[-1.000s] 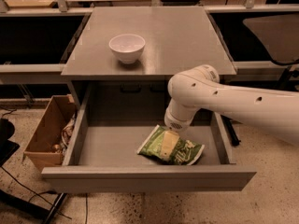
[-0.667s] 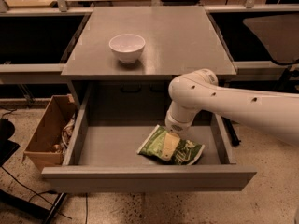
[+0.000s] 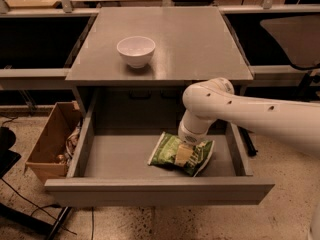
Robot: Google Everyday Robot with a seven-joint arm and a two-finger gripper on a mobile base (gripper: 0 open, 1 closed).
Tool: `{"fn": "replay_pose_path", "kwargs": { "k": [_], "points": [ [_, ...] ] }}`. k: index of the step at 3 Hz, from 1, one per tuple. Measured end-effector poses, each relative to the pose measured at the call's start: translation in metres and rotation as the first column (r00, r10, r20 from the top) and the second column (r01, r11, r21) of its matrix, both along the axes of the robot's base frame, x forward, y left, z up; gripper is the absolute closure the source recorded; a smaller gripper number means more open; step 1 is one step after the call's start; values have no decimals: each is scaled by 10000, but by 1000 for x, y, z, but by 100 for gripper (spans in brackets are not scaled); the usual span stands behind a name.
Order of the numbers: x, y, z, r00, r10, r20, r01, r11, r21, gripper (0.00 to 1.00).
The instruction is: Pick green jalapeno chip bag from top drawer and place on counter
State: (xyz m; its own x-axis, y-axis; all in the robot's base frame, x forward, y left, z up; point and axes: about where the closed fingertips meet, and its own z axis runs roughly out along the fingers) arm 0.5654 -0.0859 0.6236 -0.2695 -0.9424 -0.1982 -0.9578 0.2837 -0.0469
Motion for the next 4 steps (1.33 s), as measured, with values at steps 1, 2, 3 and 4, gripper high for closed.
{"fn": "replay_pose_path", "kwargs": {
  "k": [1, 2, 3, 4],
  "points": [
    [0, 0, 0, 10000, 0, 0, 0, 10000, 0, 61],
    [0, -2, 11, 9996, -253, 97, 245, 9970, 728, 84],
    [-6, -24, 96, 9948, -700, 736, 525, 9746, 2177, 100],
    [-8, -56, 189, 9893, -530, 1359, 168, 9669, 2547, 100]
  ]
}}
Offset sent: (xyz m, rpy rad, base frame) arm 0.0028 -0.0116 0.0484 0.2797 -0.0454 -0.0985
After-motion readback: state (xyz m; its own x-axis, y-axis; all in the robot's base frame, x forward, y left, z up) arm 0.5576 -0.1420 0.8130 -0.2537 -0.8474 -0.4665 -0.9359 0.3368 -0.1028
